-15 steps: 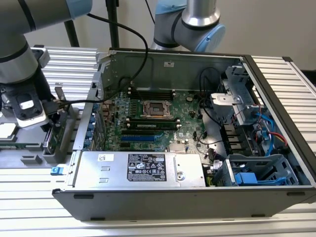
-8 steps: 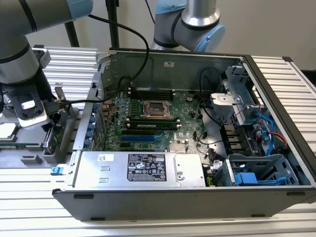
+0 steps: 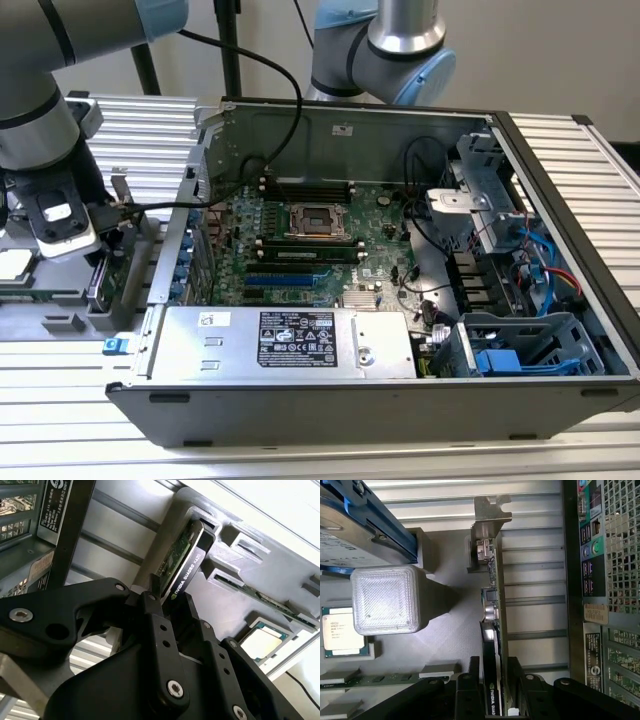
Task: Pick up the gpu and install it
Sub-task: 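Pick up the gpu and move the gpu toward the slot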
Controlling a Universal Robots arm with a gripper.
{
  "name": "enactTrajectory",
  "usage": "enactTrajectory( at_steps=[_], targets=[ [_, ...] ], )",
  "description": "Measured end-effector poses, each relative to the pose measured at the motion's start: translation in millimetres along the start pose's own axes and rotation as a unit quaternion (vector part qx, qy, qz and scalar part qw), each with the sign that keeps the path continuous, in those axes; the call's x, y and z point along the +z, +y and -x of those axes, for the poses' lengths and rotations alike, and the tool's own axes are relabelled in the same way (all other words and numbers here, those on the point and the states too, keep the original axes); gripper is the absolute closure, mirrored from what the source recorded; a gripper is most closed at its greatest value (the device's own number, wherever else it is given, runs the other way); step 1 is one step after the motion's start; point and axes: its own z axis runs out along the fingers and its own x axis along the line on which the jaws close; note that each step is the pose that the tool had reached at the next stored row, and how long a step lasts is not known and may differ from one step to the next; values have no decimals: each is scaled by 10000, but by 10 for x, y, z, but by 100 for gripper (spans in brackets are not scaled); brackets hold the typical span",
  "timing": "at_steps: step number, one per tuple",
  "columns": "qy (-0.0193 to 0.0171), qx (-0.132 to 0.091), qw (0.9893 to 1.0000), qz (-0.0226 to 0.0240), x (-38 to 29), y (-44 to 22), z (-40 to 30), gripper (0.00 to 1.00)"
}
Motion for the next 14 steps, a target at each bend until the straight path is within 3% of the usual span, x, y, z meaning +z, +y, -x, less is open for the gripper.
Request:
enactTrajectory(
  at_steps=[7, 8, 14],
  targets=[
    [0, 0, 10000, 0, 1, 0, 0, 0],
    [1, 0, 10000, 0, 1, 0, 0, 100],
    [0, 0, 10000, 0, 2, 0, 0, 100]
  ],
)
